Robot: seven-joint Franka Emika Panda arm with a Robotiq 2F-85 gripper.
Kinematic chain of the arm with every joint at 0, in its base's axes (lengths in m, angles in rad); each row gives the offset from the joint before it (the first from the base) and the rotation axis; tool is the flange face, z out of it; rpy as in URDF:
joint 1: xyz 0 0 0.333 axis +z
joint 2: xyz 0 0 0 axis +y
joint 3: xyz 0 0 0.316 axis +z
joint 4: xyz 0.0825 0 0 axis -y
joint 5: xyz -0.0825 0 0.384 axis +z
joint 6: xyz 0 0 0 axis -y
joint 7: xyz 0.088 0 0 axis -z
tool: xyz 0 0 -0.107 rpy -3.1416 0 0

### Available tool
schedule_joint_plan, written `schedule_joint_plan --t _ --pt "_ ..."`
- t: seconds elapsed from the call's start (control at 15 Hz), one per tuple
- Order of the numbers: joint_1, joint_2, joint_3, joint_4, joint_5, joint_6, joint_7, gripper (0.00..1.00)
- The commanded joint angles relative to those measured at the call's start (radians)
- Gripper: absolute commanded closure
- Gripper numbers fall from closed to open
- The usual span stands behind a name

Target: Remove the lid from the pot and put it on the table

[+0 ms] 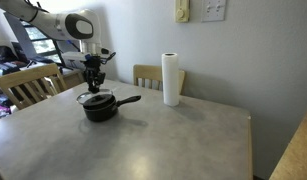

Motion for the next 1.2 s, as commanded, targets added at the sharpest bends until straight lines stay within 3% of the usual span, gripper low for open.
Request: schedule_joint_plan --t 0.0,0.33,0.6,0.87,1.13 --pt "0.003 -0.072 -0.012 -0.022 -0.003 -0.024 0.016 0.85" --pt "0.007 -0.134 -0.036 -0.038 -0.076 -0.007 0.01 0.85" --pt "-0.025 -0.199 -0.058 -0.093 -0.166 0.018 -0.082 0.85" --pt "-0.107 -0.265 -0.092 -0.198 -0.228 0.104 -0.258 0.85" --pt "-0.228 -0.278 -0.112 -0.284 -0.163 0.261 -0.455 0.85"
